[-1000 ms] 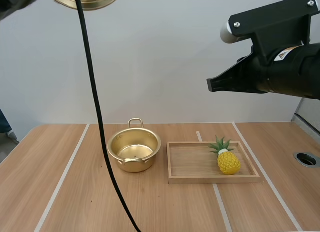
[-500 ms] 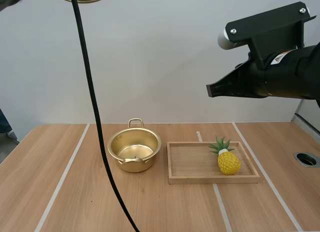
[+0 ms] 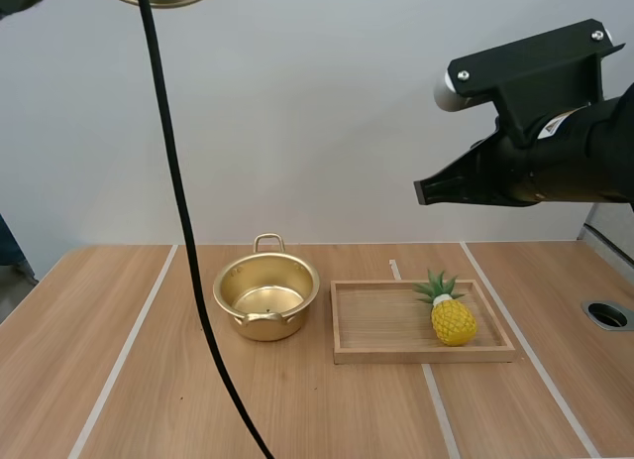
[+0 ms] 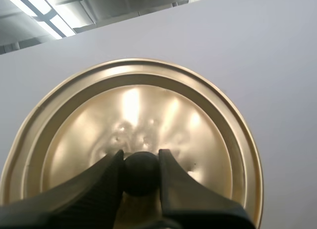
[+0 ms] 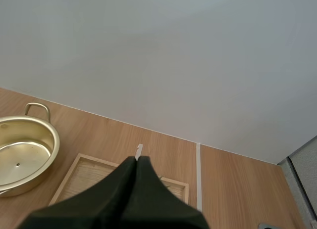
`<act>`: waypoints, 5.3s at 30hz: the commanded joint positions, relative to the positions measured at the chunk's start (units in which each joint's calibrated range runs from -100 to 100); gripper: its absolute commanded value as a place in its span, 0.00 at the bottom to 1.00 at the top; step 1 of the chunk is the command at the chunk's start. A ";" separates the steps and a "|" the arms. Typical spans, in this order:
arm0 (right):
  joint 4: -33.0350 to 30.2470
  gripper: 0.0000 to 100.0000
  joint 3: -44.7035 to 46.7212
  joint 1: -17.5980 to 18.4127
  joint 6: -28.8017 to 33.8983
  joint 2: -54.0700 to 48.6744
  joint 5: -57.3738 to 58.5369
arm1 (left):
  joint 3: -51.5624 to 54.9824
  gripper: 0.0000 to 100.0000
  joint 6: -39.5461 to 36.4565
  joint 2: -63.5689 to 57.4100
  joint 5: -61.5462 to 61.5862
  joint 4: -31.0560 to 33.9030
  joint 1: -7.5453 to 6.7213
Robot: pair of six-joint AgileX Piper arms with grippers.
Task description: Open the pot, put the pineapple inside, and close it
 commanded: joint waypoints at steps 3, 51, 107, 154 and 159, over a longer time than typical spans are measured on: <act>-3.46 0.39 -0.59 -0.21 0.52 -0.11 -0.18 | -0.41 0.00 -0.11 -0.38 -0.43 8.35 -0.10; -9.99 1.00 -0.59 -0.21 5.71 40.74 -7.09 | -0.41 0.00 -0.11 -0.38 -0.43 8.35 -0.10; -13.86 1.00 6.31 -0.21 5.71 59.03 -18.93 | -0.41 0.00 -0.11 -0.38 -0.43 8.35 -0.10; 2.35 0.00 2.48 -0.21 5.39 15.62 -32.75 | -0.41 0.00 -0.11 -0.38 -0.43 8.35 -0.10; 2.88 0.00 2.48 -0.21 5.39 11.50 -32.74 | -0.41 0.00 -0.11 -0.38 -0.43 8.35 -0.10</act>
